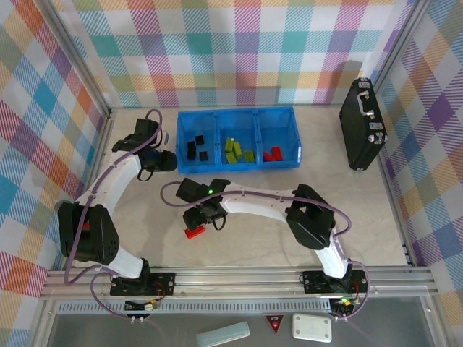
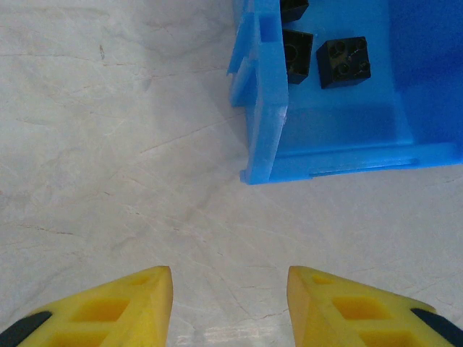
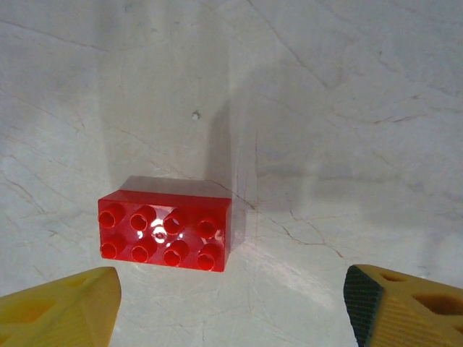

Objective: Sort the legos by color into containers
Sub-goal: Pick up the lego from the bottom-center of the table.

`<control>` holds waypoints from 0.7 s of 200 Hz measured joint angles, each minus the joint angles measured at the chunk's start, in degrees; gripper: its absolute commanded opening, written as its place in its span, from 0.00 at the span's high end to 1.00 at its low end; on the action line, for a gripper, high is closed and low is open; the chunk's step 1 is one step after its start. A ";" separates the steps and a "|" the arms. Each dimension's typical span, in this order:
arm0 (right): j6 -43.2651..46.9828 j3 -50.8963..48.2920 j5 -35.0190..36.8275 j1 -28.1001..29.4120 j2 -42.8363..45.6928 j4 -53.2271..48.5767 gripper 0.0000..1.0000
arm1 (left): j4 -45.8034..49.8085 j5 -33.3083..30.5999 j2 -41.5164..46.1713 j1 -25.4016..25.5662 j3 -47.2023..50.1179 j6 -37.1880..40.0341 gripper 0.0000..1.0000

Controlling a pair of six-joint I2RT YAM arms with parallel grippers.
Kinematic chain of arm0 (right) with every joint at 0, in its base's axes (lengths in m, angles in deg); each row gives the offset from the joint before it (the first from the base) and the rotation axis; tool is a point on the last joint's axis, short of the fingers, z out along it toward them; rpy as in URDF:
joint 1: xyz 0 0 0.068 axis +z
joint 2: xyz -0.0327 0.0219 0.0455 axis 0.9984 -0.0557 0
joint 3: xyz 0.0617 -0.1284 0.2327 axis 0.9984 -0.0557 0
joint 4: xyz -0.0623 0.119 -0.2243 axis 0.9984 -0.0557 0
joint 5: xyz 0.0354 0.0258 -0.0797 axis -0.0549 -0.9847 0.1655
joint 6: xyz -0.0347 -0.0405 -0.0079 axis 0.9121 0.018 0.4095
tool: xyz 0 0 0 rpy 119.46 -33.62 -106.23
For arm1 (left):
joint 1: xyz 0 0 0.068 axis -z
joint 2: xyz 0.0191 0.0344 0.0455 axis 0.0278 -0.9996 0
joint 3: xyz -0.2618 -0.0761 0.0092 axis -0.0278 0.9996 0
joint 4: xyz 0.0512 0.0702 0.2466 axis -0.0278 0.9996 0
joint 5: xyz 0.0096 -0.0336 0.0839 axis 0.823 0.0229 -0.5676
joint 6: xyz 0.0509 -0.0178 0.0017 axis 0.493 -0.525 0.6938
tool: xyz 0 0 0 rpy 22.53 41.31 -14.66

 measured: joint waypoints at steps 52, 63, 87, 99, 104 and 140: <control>-2.27 2.36 2.78 2.64 -2.84 -0.66 0.11 | 0.00 0.00 0.00 0.00 0.00 0.00 0.55; -2.54 3.37 3.17 2.95 -3.80 -0.70 0.11 | 0.00 0.00 0.00 0.00 0.00 0.00 0.55; -2.80 5.44 3.39 3.34 -5.97 -0.66 0.12 | 0.17 0.00 0.00 0.00 0.00 0.00 0.55; -2.89 6.08 3.43 3.50 -6.93 -0.70 0.13 | 0.31 0.00 0.00 0.00 0.00 0.00 0.56; -2.91 6.34 3.41 3.56 -7.30 -0.74 0.13 | 0.37 0.00 0.00 0.00 0.00 0.00 0.55; -3.17 9.42 3.41 4.17 -10.23 -1.88 0.14 | 0.42 0.00 0.00 -0.07 0.00 0.00 0.56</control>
